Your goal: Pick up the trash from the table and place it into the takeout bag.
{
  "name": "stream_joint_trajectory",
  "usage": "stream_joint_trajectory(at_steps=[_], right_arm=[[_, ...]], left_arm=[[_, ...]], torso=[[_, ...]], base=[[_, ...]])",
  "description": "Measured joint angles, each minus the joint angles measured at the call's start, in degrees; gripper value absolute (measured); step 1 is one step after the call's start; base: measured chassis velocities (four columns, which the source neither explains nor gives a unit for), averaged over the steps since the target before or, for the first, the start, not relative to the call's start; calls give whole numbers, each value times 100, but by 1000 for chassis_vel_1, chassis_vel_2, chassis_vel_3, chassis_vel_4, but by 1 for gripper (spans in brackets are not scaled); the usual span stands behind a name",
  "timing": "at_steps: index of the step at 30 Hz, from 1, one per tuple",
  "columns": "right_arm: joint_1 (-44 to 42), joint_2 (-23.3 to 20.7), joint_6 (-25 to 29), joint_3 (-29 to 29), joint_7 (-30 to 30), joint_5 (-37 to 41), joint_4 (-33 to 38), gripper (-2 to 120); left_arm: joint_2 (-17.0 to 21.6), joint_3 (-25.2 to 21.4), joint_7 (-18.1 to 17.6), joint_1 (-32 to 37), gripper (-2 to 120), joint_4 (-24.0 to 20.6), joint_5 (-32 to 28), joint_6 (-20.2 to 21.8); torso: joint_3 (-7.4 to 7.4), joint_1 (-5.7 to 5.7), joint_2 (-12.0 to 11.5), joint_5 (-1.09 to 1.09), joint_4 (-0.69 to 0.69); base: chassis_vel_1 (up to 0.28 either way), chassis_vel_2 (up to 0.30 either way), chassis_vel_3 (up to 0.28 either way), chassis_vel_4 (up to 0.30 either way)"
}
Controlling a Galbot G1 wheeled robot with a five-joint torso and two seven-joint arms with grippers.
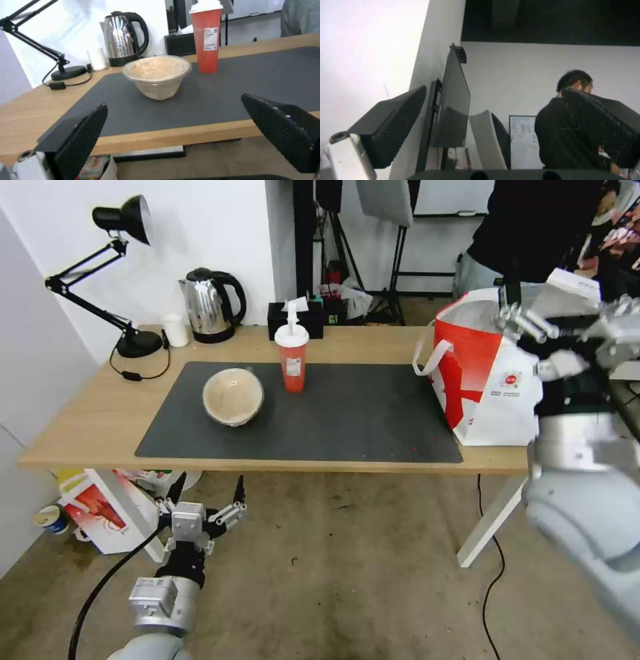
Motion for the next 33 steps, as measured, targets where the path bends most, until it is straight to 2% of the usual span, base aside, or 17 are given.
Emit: stream_joint_trajectory(at_steps=[7,20,27,33], right_arm=[[-593,374,216,-228,32,-367,52,100],[-959,556,353,-470,39,-767,122,100],[-1339,516,132,-478,237,-777,334,100],[-1646,480,-381,-539,568,-717,538,100]], left_arm=[[0,0,0,0,100,0,0,0],[0,0,0,0,100,0,0,0],[0,0,0,0,100,0,0,0],[0,0,0,0,100,0,0,0]], torso=[[0,0,0,1,0],[0,1,0,1,0],[0,0,0,1,0],[0,0,0,1,0]], base=[[0,0,0,0],[0,0,0,0],[0,0,0,0],[0,0,0,0]])
